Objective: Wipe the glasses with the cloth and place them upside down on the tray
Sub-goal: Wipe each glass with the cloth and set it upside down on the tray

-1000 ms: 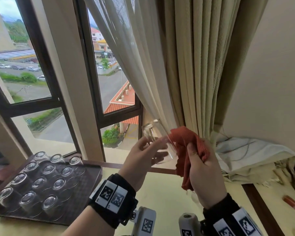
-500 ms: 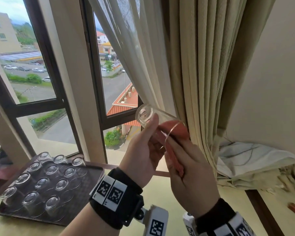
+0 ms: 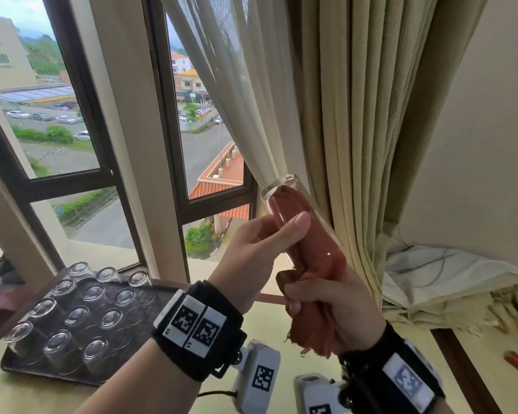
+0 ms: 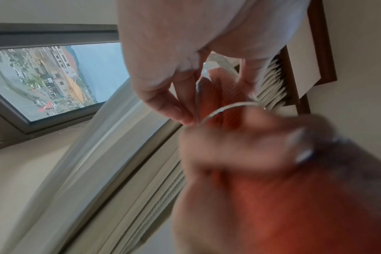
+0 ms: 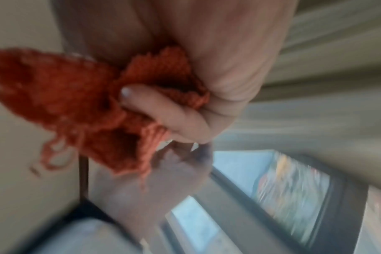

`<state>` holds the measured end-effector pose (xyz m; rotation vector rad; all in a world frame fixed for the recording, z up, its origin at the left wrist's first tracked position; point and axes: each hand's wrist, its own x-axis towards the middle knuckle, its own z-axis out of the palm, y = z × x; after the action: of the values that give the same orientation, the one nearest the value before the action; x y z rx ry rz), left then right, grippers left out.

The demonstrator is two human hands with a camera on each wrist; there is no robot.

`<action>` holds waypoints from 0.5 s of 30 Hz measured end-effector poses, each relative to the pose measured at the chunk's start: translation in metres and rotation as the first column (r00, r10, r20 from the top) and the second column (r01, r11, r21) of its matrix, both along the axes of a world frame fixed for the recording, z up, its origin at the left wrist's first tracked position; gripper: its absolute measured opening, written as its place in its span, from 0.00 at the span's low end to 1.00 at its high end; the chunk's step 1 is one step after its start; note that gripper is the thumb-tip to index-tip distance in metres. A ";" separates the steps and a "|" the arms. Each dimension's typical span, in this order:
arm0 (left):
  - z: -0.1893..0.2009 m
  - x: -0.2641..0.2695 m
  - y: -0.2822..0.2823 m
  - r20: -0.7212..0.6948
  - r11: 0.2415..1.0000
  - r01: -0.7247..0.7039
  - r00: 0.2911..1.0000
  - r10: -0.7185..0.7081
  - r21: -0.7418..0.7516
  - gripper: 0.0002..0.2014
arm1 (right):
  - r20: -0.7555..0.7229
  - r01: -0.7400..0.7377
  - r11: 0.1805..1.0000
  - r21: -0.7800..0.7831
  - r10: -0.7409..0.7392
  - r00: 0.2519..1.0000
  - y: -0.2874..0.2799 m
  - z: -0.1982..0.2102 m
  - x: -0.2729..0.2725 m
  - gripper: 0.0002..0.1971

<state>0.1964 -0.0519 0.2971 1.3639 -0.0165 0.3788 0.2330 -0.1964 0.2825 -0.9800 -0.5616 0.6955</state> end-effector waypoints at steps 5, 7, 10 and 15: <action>-0.003 0.001 0.012 0.004 0.996 -0.089 0.996 0.089 -0.012 0.24 | 0.752 0.395 0.820 -0.414 0.064 0.656 -0.005 0.001 0.006 0.40; -0.007 -0.002 0.010 0.015 0.990 -0.111 0.994 0.110 0.089 0.18 | 0.947 0.648 0.692 -0.317 0.189 0.262 -0.002 -0.004 0.010 0.46; -0.012 -0.005 -0.002 0.043 0.976 -0.132 0.991 0.126 0.174 0.14 | 0.993 0.712 0.693 -0.114 0.054 0.106 0.009 -0.019 0.011 0.39; -0.018 -0.002 0.004 -0.013 0.996 -0.085 0.996 0.085 -0.004 0.28 | 0.083 0.043 0.987 -0.154 -0.031 0.996 0.009 -0.006 -0.005 0.15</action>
<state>0.1943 -0.0478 0.2791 1.3653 0.0532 0.4408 0.2280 -0.1870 0.2761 -1.1657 -0.5638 0.6766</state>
